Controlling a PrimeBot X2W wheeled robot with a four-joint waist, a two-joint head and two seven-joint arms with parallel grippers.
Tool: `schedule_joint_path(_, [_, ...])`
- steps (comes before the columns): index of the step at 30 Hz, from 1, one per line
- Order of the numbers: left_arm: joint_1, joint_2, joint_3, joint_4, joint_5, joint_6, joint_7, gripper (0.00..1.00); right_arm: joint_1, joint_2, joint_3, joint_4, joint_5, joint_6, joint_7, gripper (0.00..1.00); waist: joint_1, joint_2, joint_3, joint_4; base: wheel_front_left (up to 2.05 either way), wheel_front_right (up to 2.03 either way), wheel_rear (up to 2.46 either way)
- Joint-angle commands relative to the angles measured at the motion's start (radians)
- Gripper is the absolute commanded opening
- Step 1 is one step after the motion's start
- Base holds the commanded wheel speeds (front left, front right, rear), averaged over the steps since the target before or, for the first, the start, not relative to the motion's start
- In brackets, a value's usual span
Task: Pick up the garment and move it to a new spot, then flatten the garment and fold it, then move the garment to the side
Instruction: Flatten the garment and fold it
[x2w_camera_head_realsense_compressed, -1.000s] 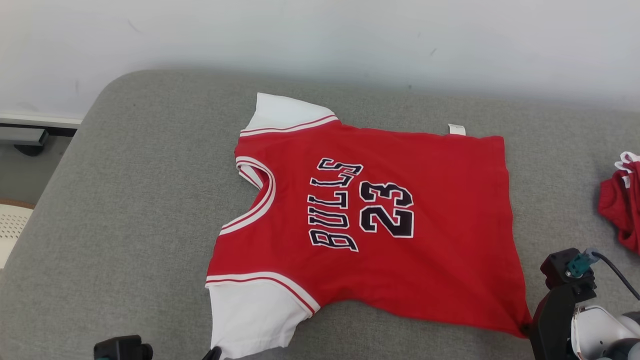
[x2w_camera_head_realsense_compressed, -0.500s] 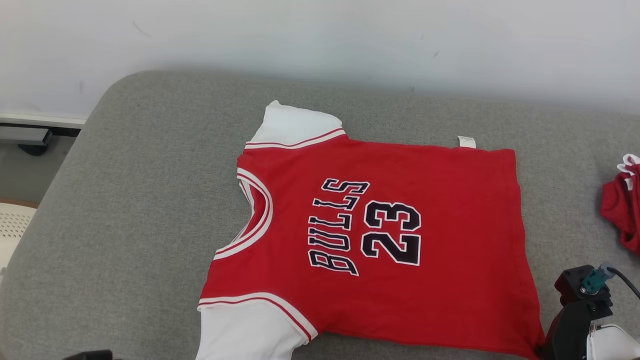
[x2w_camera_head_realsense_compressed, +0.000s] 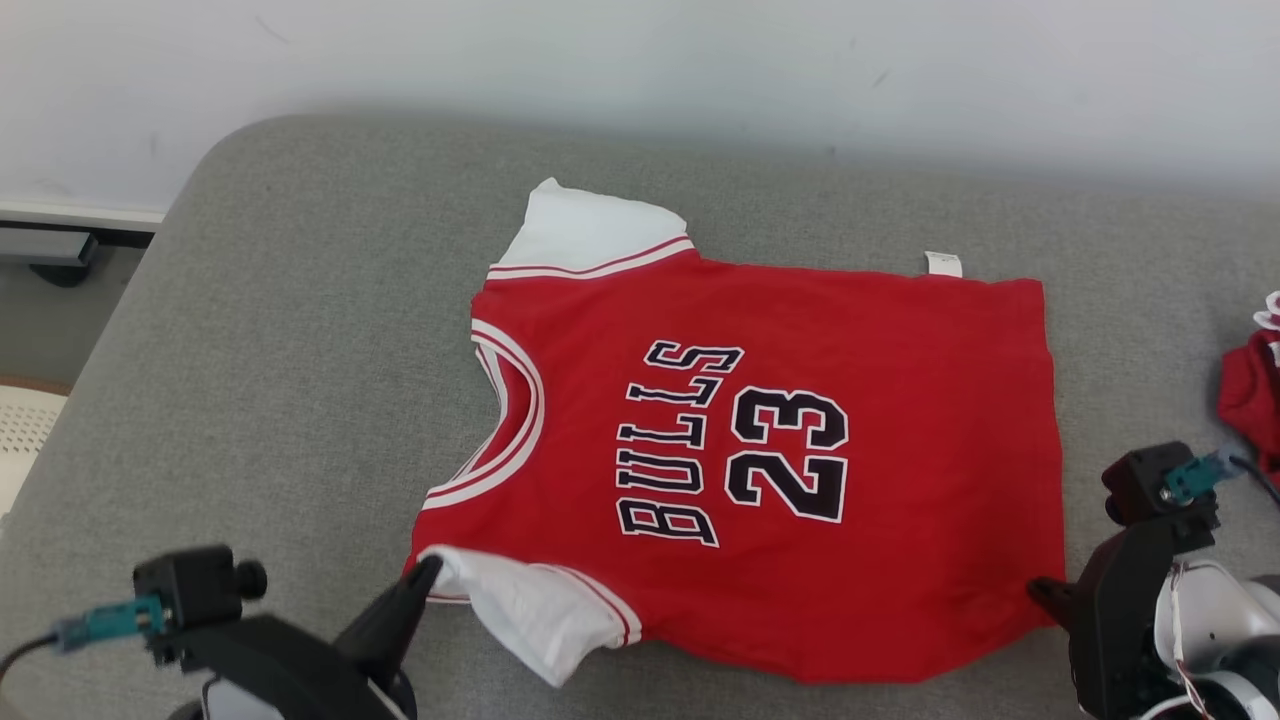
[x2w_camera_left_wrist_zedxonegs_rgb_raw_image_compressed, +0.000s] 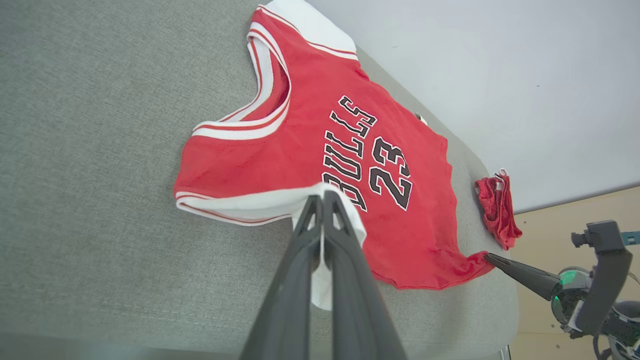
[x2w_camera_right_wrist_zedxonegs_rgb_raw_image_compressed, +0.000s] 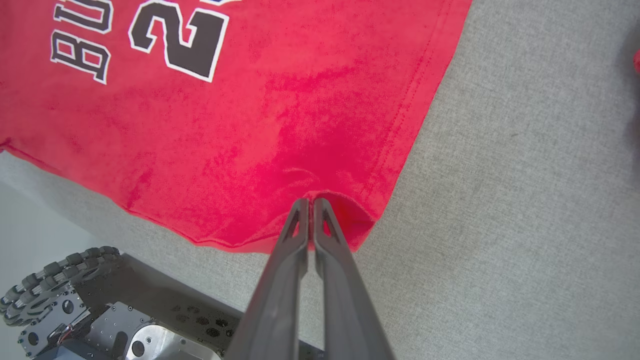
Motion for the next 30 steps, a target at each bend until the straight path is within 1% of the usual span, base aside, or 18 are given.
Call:
schedule_joint_path(1, [-0.039, -0.011, 0.007, 0.022, -0.017, -0.004, -0.010, 0.00, -0.022, 0.003, -0.002, 0.012, 0.015, 0.000, -0.013, 0.00, -0.0001, -0.0001, 0.009, 0.007, 0.00, 0.00, 0.00])
schedule_joint_path(4, [-0.129, -0.047, 0.015, 0.091, -0.021, -0.012, -0.027, 0.00, -0.073, 0.002, -0.008, 0.049, 0.025, 0.000, -0.049, 0.00, -0.0001, -0.0001, 0.031, 0.018, 0.00, 0.00, 0.00])
schedule_joint_path(8, [-0.249, -0.092, 0.004, 0.197, -0.017, -0.035, -0.048, 0.00, -0.118, -0.004, -0.010, 0.109, 0.034, 0.000, -0.079, 0.00, -0.0001, -0.0001, 0.057, 0.031, 0.00, 0.00, 0.00])
schedule_joint_path(15, [-0.420, -0.143, -0.035, 0.404, 0.018, -0.072, -0.082, 0.00, -0.186, 0.006, -0.026, 0.200, 0.006, 0.000, -0.133, 0.00, -0.0001, -0.0001, 0.093, 0.030, 0.00, 0.00, 0.00])
schedule_joint_path(24, [-0.591, -0.182, -0.065, 0.585, 0.065, -0.098, -0.145, 0.00, -0.261, 0.039, -0.070, 0.288, -0.056, 0.000, -0.201, 0.00, -0.0001, -0.0001, 0.133, 0.019, 0.00, 0.00, 0.00])
schedule_joint_path(30, [-0.661, -0.193, -0.079, 0.662, 0.082, -0.112, -0.166, 0.00, -0.298, 0.059, -0.086, 0.331, -0.103, 0.000, -0.227, 0.00, -0.0001, -0.0001, 0.150, 0.010, 0.00, 0.00, 0.00])
